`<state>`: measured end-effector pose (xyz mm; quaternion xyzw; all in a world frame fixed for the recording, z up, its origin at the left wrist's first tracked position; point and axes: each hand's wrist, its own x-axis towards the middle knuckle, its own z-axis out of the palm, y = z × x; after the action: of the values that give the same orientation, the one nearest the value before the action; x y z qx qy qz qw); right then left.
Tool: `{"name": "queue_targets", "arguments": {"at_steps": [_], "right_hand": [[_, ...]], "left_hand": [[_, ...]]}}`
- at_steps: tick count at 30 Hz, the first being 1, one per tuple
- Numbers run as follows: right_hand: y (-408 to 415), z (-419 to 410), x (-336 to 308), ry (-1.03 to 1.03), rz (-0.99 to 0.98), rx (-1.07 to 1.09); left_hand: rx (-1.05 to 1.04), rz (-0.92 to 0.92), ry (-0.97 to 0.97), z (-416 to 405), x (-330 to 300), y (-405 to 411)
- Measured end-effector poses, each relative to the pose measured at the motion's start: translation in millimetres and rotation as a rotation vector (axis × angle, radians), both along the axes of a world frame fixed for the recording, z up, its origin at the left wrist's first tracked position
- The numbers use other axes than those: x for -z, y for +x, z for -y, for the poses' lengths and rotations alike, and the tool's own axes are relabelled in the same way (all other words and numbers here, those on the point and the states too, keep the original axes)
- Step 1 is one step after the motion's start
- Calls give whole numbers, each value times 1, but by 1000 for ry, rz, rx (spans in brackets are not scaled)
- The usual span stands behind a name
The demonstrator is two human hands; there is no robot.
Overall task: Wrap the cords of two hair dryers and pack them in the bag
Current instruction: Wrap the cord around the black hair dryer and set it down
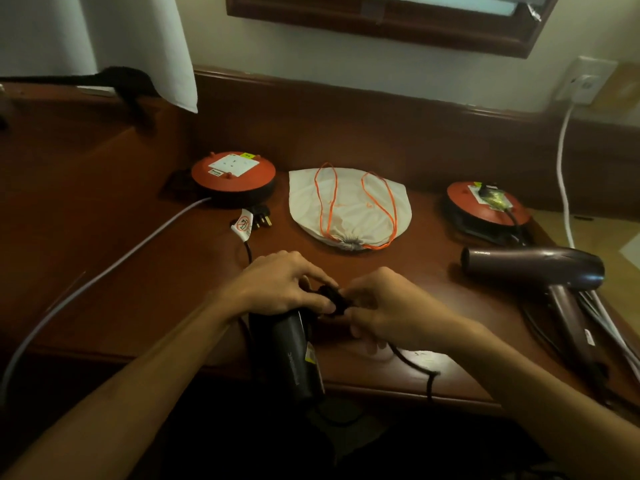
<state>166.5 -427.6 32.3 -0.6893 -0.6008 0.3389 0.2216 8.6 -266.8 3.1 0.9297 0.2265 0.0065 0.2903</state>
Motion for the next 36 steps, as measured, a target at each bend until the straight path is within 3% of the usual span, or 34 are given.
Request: {"name": "queue_targets", "arguments": {"at_steps": [5,8,12,17,23,27,30,33,36], "right_hand": [[-4,5,22,162,-353,158],[-7,9,44,100,-447,130],[-2,11,57,192,-551,212],[-10,22,64,415,-255,205],[25,-15,63,85,33,73],[34,-49,65,23,28,35],[42,-63,59,-26,103,-2],[51,-72,56,48,80,-195],[50,-80,49,63,64,-188]], "left_hand": [[-253,386,-395,-39,7,-22],[-295,401,-478,-50,11,-28],[-312,497,-546,-53,16,-31],[-306,514,-536,-51,17,-30],[-292,483,-522,-46,16,-30],[-244,516,-652,-25,20,-28],[-178,474,-585,-7,21,-28],[-98,397,-514,4,16,-29],[-68,350,-519,8,13,-30]]}}
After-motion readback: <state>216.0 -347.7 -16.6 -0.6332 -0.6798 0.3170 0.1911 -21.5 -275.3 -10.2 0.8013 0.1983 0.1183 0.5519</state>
